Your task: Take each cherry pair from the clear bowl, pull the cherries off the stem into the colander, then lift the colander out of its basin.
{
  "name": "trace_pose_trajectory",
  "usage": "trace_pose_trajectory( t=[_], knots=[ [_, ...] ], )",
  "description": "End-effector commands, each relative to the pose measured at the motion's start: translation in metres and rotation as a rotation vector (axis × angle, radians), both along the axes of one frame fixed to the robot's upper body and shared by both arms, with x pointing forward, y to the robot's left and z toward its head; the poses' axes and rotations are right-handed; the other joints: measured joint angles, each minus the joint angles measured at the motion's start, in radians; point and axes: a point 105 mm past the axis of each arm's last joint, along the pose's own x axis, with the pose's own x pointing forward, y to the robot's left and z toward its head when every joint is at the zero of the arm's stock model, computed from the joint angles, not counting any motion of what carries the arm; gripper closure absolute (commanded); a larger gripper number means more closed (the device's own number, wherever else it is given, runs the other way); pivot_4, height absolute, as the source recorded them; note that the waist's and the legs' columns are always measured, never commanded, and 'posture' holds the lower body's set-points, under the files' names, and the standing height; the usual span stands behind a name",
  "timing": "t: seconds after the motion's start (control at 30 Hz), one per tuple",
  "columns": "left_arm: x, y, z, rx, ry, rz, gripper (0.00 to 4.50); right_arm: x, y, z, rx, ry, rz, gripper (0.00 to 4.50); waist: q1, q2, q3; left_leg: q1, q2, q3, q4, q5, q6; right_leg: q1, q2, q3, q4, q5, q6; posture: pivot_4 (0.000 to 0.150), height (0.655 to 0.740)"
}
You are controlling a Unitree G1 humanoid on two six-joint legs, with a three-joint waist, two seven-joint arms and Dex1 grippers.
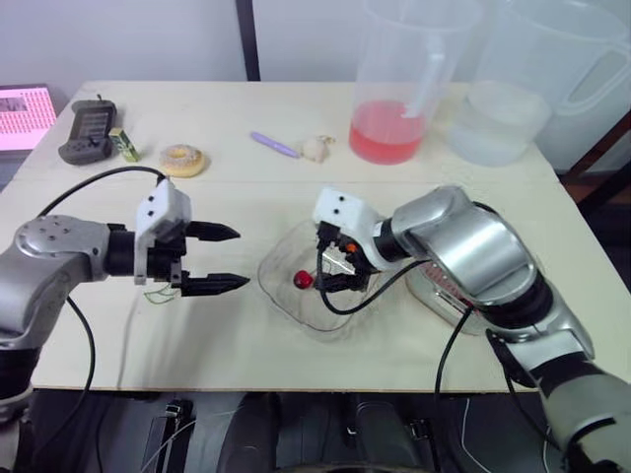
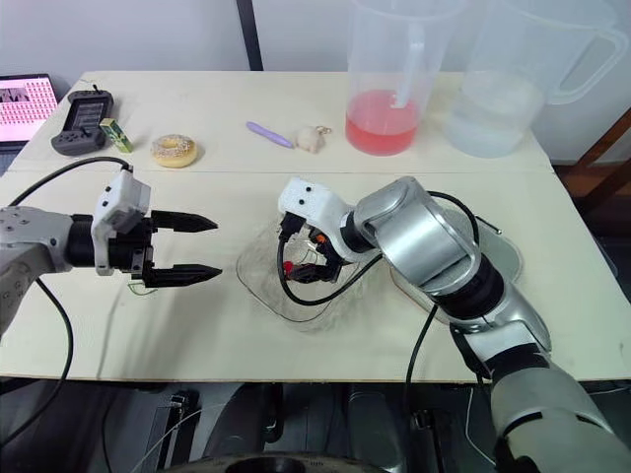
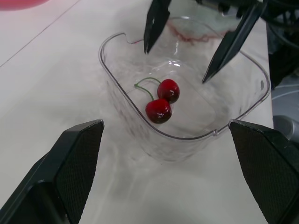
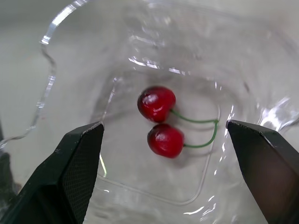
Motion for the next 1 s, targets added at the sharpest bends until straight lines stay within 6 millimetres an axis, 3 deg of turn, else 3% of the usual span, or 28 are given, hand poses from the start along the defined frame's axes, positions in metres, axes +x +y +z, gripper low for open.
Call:
trace_pose_trajectory(
  t=[0.03,0.33,0.43,0.53,0.97,1.0],
  knots=[
    [-0.003,0.0,0.014,-0.028,-0.042,-0.018,0.0,0.0,0.005,-0.003,-0.017,-0.035,-0.006,0.04,-0.001,0.0,0.0,0.0,0.0,0.0,0.0,0.0,0.0,0.0,0.0,0.0,0.0,0.0,0.0,0.15,0.7383],
    [-0.004,0.008,0.011,-0.012,-0.044,0.017,0.0,0.002,0.012,-0.02,-0.067,-0.047,0.046,0.04,-0.005,0.0,0.0,0.0,0.0,0.0,0.0,0.0,0.0,0.0,0.0,0.0,0.0,0.0,0.0,0.15,0.7383],
    [-0.005,0.01,0.011,-0.021,-0.034,0.037,0.0,0.005,0.012,-0.023,-0.08,-0.056,0.052,0.87,-0.004,0.0,0.0,0.0,0.0,0.0,0.0,0.0,0.0,0.0,0.0,0.0,0.0,0.0,0.0,0.15,0.7383],
    [-0.007,0.011,0.01,-0.022,-0.028,0.047,0.0,0.007,0.014,-0.027,-0.088,-0.055,0.062,2.32,-0.004,0.0,0.0,0.0,0.0,0.0,0.0,0.0,0.0,0.0,0.0,0.0,0.0,0.0,0.0,0.15,0.7383],
    [-0.009,0.013,0.009,-0.015,-0.029,0.053,0.0,0.011,0.009,-0.036,-0.137,-0.066,0.078,2.32,-0.003,0.0,0.0,0.0,0.0,0.0,0.0,0.0,0.0,0.0,0.0,0.0,0.0,0.0,0.0,0.15,0.7383],
    [-0.009,0.013,0.008,-0.016,-0.029,0.051,0.0,0.011,0.009,-0.036,-0.14,-0.069,0.08,2.58,-0.003,0.0,0.0,0.0,0.0,0.0,0.0,0.0,0.0,0.0,0.0,0.0,0.0,0.0,0.0,0.15,0.7383]
  ],
)
